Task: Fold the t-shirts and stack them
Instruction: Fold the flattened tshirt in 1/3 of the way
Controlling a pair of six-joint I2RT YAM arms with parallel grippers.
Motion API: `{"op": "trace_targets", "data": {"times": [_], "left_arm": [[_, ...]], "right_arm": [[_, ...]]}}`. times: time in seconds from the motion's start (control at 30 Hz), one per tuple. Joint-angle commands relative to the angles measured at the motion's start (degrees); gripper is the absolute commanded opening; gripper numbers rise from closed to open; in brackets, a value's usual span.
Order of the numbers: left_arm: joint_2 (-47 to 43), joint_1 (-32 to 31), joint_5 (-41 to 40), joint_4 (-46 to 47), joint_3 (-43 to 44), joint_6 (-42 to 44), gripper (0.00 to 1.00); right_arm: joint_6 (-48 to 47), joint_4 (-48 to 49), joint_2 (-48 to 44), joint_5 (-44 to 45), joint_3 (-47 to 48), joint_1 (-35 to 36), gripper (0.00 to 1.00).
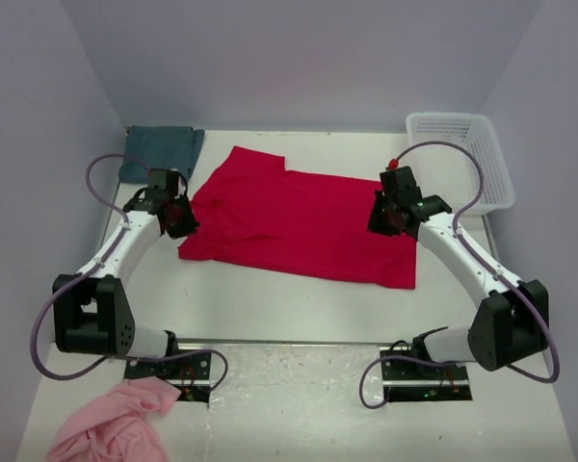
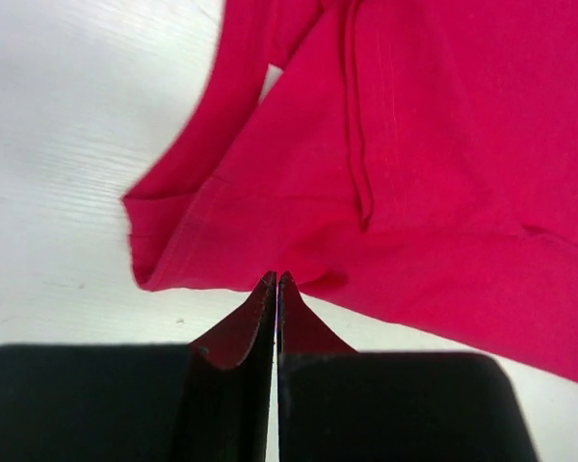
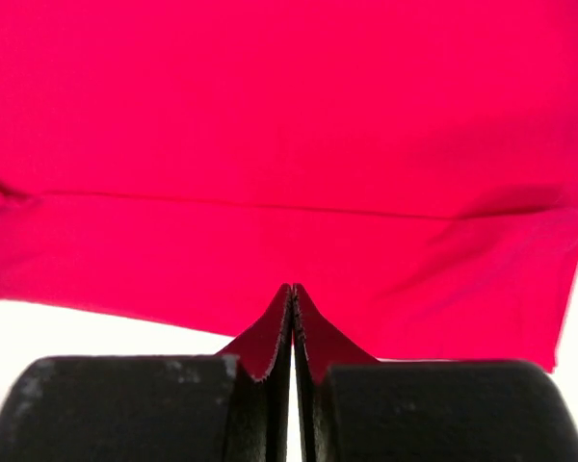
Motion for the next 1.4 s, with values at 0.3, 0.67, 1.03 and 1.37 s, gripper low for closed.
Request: {"op": "trace_targets", "data": {"times": [0.3, 0.67, 1.03, 1.37], "left_arm": [[8.10, 0.14, 7.90, 4.94, -2.43, 0.32, 0.00], [14.51, 0.50, -0.70, 1.17, 0.29, 0.59, 0.00], [17.41, 1.81, -8.18, -1.91, 3.01, 1.73, 0.00], [23.03, 3.57, -16.18, -5.42, 6.52, -0.64, 0.00]], "right_arm": [[1.32, 6.53, 12.08, -7.17, -1.99, 3.91, 0.00], [3.86, 6.28, 20.08, -6.56, -0.76, 5.06, 0.00], [8.35, 5.39, 28.96, -4.53, -1.55, 5.06, 0.00], [16.08, 3.46, 26.16, -0.93, -4.80, 5.06, 0.00]]}}
